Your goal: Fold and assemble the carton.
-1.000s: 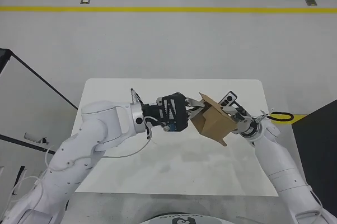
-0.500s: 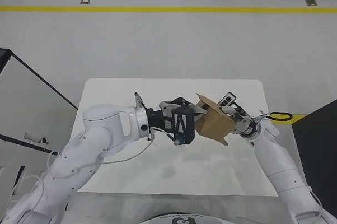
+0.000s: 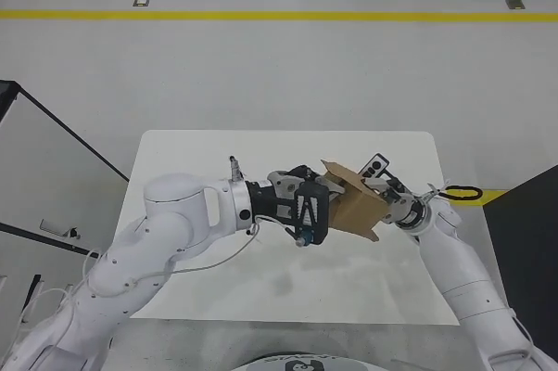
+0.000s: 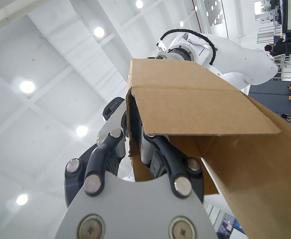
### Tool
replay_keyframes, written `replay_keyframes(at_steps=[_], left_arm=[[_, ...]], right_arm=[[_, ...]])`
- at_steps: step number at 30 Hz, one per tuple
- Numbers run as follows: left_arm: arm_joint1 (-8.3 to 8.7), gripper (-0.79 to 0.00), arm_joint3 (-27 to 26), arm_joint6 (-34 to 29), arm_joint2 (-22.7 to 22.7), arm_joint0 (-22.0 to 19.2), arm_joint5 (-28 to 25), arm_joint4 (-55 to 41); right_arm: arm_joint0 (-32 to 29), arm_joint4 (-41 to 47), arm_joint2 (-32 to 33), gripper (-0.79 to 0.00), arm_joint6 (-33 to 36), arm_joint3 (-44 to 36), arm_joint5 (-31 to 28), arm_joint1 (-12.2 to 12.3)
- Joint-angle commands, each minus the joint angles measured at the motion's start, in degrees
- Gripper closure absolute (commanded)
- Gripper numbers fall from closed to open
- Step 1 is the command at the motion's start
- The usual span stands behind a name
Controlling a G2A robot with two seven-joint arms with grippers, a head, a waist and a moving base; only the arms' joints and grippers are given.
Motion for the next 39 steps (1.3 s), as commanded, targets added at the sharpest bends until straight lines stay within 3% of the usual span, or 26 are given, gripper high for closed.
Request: replay_keyframes(at_steps=[1, 39], left_arm=[[-0.04, 0.000, 0.1, 0.0, 0.2, -0.1, -0.1, 0.0], [-0.69, 0.000, 2.2, -0.1, 1.2, -1.8, -0.2, -1.4]], right_arm=[[0.0, -0.2, -0.1, 0.000, 0.0, 0.0, 0.0, 0.0], [1.5, -1.2, -0.4, 0.000, 2.0, 1.3, -1.1, 0.0]])
